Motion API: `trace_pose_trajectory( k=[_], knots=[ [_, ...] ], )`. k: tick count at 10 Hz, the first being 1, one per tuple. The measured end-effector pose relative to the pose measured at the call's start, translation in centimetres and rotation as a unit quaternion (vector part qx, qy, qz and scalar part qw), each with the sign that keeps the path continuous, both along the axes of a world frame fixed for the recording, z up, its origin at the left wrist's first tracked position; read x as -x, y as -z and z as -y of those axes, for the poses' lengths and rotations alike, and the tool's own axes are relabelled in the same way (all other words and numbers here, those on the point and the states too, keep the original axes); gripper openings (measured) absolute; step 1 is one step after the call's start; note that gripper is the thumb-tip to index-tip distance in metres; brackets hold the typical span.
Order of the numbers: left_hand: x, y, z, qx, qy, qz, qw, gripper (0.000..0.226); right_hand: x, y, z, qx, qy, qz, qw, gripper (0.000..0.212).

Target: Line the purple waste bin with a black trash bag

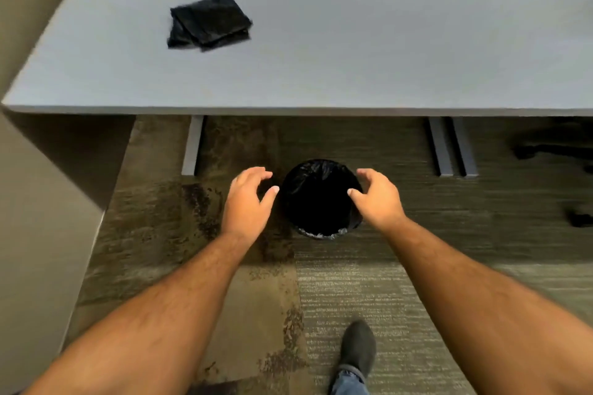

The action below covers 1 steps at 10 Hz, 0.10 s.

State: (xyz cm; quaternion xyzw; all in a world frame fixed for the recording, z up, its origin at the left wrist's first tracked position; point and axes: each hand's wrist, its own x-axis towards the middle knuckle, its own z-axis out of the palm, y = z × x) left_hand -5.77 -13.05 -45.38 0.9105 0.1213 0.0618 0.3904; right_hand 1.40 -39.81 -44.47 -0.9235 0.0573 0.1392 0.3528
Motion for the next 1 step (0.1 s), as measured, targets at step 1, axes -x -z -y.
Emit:
trace_pose_trajectory(
  k=[1],
  knots=[
    [1.0, -3.87, -0.31, -0.011, 0.01, 0.012, 1.0, 0.037, 1.06, -3.78, -0.61, -0.007, -0.018, 0.031, 0.999, 0.056]
  ],
)
